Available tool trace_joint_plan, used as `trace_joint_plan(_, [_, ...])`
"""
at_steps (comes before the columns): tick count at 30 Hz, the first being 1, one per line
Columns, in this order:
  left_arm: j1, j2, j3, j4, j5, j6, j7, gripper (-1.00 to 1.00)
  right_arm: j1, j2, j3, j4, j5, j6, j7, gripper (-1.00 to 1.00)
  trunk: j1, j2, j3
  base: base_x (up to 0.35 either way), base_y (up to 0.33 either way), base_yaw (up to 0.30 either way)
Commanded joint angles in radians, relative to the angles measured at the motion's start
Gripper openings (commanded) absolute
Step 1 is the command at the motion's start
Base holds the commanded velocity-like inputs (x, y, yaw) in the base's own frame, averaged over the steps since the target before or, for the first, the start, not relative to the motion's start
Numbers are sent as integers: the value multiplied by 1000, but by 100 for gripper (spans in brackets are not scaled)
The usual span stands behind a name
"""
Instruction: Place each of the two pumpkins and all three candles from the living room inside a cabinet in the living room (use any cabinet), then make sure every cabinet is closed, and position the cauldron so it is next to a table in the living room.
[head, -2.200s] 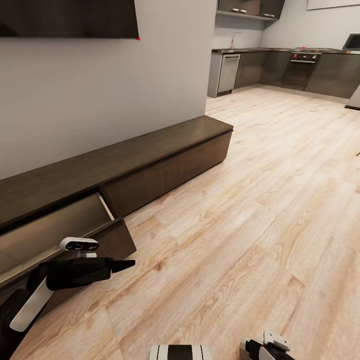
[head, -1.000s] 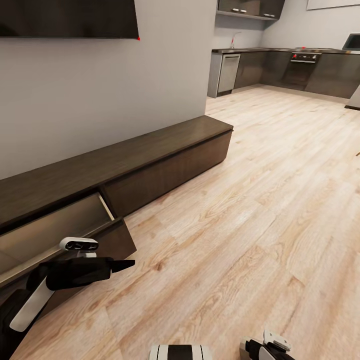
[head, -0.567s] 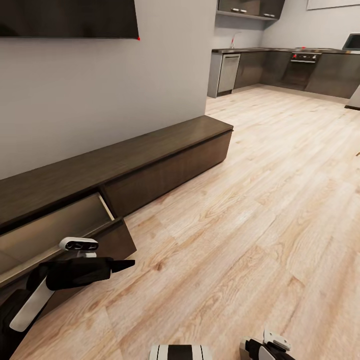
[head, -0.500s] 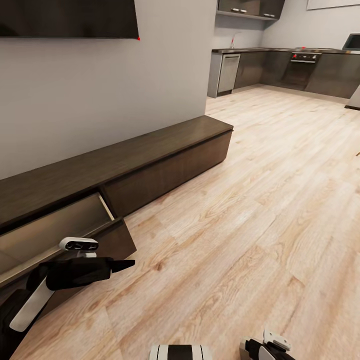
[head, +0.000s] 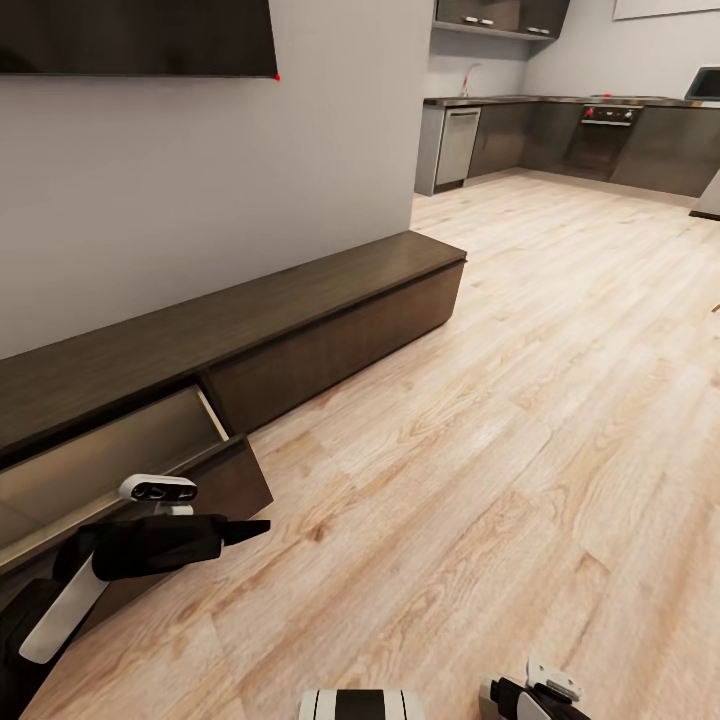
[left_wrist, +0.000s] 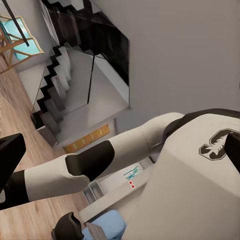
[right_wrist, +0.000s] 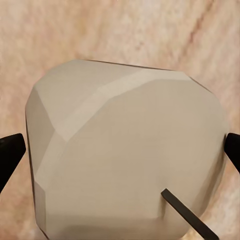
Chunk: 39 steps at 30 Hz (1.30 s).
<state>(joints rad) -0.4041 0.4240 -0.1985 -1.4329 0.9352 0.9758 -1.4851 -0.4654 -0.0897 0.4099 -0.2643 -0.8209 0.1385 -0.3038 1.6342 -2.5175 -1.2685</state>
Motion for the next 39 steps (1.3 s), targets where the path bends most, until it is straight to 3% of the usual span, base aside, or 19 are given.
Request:
trace_joint_plan(1, [-1, 1, -2, 0, 4, 11, -2, 100, 1, -1, 7, -4, -21, 5, 81, -100, 0, 0, -1, 0, 0, 0])
trace_joint_plan(28, [-1, 1, -2, 0, 2, 11, -2, 100, 1, -1, 7, -4, -21, 5, 81, -100, 0, 0, -1, 0, 0, 0])
trace_joint_plan(32, [-1, 1, -2, 0, 3, 11, -3, 100, 1, -1, 7, -4, -21, 5, 81, -100, -2, 1, 15, 0, 0, 0])
trace_joint_plan(39, [-1, 1, -2, 0, 2, 11, -2, 100, 1, -1, 7, -4, -21, 5, 81, -100, -2, 1, 15, 0, 0, 0])
